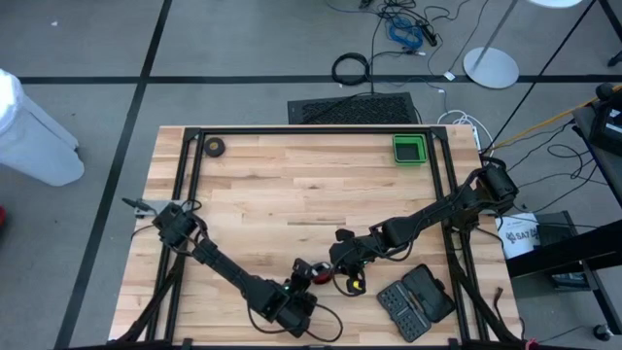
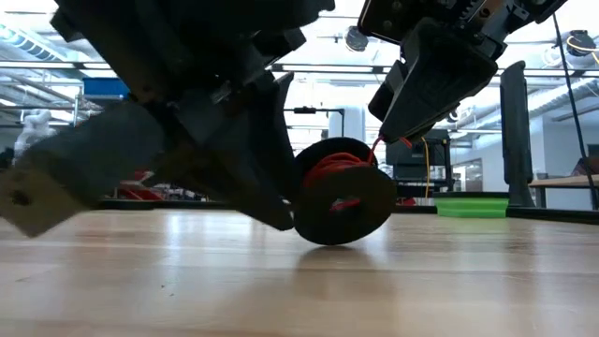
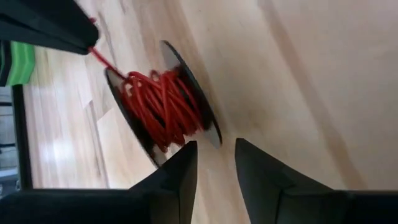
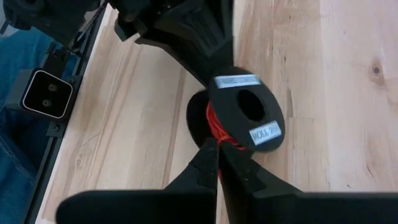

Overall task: Coil cords
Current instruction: Coil the red wire into the spool

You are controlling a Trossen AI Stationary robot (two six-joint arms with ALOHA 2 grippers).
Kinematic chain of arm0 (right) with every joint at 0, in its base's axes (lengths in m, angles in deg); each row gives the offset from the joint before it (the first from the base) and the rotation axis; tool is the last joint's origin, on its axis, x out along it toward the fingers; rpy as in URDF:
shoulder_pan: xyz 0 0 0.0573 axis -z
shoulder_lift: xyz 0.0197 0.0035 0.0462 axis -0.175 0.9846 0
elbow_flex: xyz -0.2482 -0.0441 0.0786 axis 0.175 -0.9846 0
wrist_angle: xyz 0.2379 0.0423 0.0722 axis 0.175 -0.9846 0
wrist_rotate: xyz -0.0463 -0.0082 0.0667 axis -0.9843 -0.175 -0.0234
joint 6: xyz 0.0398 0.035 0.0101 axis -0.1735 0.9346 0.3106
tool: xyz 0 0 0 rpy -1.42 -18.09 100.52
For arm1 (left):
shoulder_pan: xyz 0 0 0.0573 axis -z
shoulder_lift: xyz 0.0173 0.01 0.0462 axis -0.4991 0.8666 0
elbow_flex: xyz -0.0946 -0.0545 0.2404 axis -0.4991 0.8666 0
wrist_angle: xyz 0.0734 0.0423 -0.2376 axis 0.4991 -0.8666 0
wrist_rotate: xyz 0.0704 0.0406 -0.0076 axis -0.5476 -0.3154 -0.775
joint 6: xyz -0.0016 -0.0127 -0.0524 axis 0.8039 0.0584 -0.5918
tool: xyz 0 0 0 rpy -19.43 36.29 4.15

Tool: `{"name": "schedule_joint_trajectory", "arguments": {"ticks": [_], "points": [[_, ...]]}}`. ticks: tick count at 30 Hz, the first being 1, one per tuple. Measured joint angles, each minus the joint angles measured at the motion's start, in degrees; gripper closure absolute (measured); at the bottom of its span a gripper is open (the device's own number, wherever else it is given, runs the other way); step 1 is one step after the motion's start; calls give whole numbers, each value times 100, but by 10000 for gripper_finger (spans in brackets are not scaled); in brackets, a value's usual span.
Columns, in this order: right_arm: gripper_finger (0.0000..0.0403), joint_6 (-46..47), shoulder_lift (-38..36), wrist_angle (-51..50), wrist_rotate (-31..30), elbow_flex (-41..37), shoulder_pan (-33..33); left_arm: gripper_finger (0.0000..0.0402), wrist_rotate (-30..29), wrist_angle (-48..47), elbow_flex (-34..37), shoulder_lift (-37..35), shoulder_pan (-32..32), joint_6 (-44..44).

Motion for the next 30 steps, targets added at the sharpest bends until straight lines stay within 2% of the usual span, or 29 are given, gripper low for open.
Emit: {"name": "schedule_joint_trajectory", "arguments": {"ticks": [18,26,30], "points": [[403,170,0,-487,96,2,0,286,56,-15,-534,-17,143,-4],[403,146,2,-479,96,2,0,286,-684,-19,-647,-24,242,-5],[403,134,2,-479,96,2,0,286,-967,-25,-647,-24,75,-320]]}}
